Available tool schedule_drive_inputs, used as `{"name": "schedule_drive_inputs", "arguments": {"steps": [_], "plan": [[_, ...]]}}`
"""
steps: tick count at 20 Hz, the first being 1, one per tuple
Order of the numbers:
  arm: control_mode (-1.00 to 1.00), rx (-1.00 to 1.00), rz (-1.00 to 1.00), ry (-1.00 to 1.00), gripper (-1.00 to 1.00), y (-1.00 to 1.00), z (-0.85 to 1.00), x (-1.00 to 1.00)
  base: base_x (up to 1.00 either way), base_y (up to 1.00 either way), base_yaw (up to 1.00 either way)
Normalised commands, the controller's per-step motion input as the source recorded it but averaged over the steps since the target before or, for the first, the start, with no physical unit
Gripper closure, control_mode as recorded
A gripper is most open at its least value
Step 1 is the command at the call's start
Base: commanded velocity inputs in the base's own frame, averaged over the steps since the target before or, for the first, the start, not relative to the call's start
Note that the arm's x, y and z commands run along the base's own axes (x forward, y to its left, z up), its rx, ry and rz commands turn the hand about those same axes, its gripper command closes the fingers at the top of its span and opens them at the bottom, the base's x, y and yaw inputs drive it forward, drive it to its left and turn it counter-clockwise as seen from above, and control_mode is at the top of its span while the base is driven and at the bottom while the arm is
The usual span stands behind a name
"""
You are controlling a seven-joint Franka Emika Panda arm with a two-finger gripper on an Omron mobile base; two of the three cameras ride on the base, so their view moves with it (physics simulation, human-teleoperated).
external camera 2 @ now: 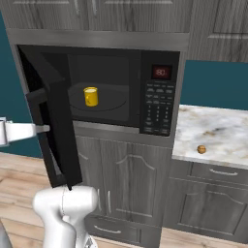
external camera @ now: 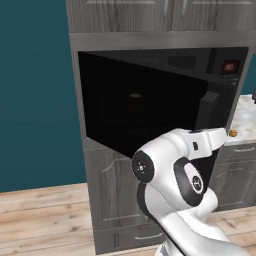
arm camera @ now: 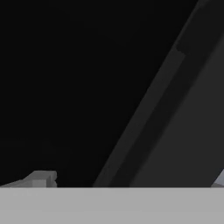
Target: Pick the mug from the counter and place it inside the microwave. Then close the microwave.
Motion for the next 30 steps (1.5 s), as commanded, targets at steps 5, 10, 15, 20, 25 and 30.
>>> {"name": "schedule_drive_inputs", "arguments": {"steps": [5,10,15,20,25,30], "plan": [[-1.0,0.0,0.02,0.0,-1.0,-0.36,0.0,0.43,0.0,0.0,0.0],[-1.0,0.0,0.03,0.0,-1.0,-0.38,0.0,0.45,0.0,0.0,0.0],[-1.0,0.0,0.06,-0.01,-1.0,-0.33,0.0,0.42,0.0,0.0,0.0],[-1.0,0.0,0.11,0.0,-1.0,-0.35,0.0,0.37,0.0,0.0,0.0],[-1.0,0.0,0.1,0.0,-1.0,-0.35,0.0,0.36,0.0,0.0,0.0],[-1.0,0.0,0.09,0.0,-1.0,-0.33,0.0,0.37,0.0,0.0,0.0]]}}
